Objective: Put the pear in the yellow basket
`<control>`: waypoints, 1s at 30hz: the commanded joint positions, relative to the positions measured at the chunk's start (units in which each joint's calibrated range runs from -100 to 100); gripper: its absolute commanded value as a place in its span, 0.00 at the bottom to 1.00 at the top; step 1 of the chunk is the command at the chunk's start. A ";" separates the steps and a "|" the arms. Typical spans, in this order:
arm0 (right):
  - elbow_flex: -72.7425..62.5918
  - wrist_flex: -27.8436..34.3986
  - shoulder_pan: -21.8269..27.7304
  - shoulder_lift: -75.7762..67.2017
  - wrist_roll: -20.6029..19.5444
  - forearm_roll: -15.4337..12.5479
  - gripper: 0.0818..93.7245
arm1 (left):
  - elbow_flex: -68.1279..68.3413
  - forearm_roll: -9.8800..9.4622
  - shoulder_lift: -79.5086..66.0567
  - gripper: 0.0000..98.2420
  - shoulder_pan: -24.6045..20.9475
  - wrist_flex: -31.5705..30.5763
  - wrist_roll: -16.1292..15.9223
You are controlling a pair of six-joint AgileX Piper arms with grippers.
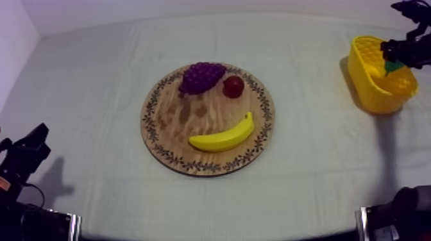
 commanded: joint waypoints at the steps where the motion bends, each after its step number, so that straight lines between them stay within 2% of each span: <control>1: 0.19 0.22 0.33 0.58 -2.35 0.85 0.37 | 0.02 -0.02 0.00 0.00 0.01 0.01 0.01; 13: 1.07 -0.46 1.25 3.69 -2.52 1.33 0.38 | 0.02 -0.02 0.00 0.00 0.01 0.01 0.01; 24: 1.51 -1.58 0.51 5.03 1.34 -2.40 0.46 | 0.02 -0.02 0.00 0.00 0.01 0.01 0.01; 30: 1.75 -1.99 0.21 5.13 2.67 -4.35 0.60 | 0.02 -0.02 0.00 0.00 0.01 0.01 0.01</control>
